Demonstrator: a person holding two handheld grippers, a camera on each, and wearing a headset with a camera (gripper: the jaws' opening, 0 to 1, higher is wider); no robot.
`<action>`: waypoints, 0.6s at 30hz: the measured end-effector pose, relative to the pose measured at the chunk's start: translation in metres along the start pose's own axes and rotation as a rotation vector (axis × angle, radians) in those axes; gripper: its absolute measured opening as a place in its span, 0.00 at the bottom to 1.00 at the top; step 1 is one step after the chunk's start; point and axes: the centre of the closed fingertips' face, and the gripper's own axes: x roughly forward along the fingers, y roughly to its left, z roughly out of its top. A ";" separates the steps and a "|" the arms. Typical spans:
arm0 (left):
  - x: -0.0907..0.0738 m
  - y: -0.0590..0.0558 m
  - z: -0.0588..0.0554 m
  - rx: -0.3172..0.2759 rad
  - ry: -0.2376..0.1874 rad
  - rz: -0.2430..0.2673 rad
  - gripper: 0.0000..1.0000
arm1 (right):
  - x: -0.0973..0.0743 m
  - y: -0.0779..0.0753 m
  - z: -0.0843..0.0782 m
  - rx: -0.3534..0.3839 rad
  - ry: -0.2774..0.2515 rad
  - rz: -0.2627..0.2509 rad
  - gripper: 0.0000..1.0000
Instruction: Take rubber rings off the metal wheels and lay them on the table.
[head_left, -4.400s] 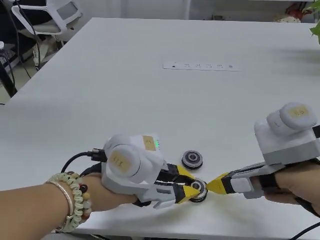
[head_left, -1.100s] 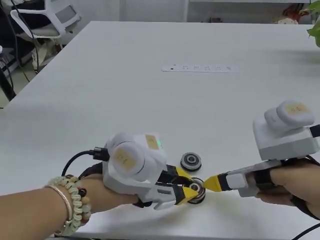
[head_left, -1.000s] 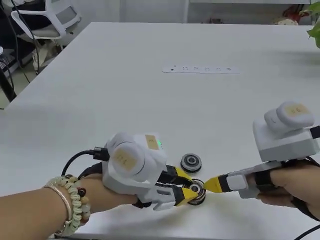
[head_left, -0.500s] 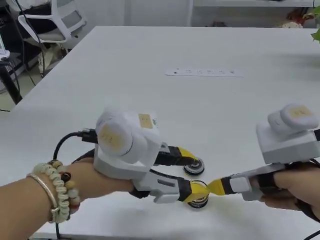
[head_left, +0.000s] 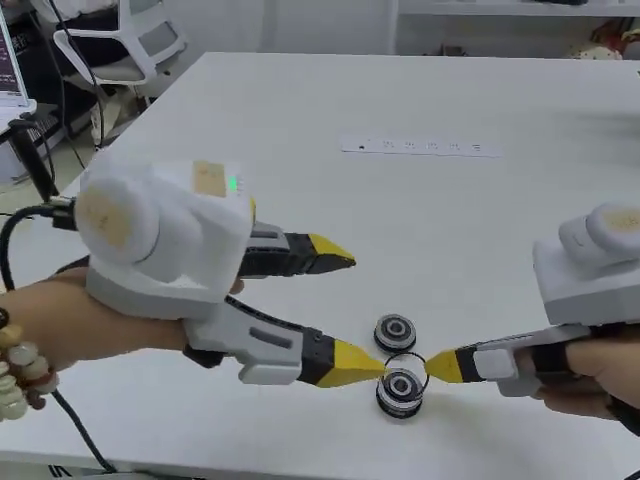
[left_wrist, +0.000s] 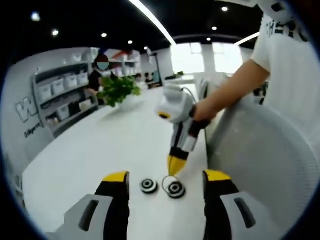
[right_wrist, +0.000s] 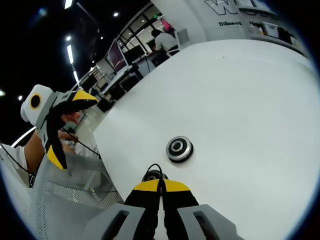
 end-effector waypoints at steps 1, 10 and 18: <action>-0.004 0.001 0.001 -0.003 -0.003 0.009 0.62 | -0.001 0.000 0.001 0.001 -0.005 0.001 0.00; -0.042 0.006 -0.004 -0.054 -0.018 0.121 0.73 | -0.009 0.003 0.008 -0.015 -0.036 0.002 0.00; -0.068 0.004 -0.028 -0.135 -0.013 0.227 0.78 | -0.019 0.004 0.022 0.002 -0.104 0.009 0.00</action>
